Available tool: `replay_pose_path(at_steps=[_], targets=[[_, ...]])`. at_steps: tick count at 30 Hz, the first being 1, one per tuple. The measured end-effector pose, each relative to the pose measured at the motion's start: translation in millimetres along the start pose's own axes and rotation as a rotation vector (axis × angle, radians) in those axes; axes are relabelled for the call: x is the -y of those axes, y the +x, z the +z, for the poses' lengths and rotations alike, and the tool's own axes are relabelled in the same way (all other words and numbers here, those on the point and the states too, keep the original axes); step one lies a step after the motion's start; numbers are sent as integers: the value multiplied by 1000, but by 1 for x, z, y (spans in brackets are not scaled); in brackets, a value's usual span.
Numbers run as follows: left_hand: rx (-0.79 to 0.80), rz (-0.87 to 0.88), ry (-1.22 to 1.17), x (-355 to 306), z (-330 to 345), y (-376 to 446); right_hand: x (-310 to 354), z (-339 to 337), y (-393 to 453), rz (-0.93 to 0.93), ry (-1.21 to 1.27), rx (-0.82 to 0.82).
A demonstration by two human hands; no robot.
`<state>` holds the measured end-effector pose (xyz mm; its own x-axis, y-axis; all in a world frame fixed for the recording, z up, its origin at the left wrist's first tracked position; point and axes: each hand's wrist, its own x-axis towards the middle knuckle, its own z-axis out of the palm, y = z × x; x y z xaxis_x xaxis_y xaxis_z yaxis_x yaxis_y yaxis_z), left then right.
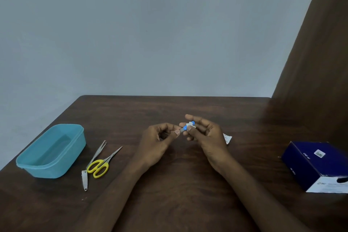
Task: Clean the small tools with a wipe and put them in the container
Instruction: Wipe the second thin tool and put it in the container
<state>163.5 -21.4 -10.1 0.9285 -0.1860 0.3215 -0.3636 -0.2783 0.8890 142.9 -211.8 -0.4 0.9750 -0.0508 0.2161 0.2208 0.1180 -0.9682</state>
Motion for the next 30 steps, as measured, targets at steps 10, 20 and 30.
replay_pose_path(at_steps=[10,20,30], targets=[[-66,-38,-15,1,-1,0,-1,0,4,-36,61,-196],[-26,-12,-12,-1,-1,-1,-4,-3,1,-96,-33,-154],[-3,21,-5,-4,-1,-2,-6,2,3,-51,28,-91]])
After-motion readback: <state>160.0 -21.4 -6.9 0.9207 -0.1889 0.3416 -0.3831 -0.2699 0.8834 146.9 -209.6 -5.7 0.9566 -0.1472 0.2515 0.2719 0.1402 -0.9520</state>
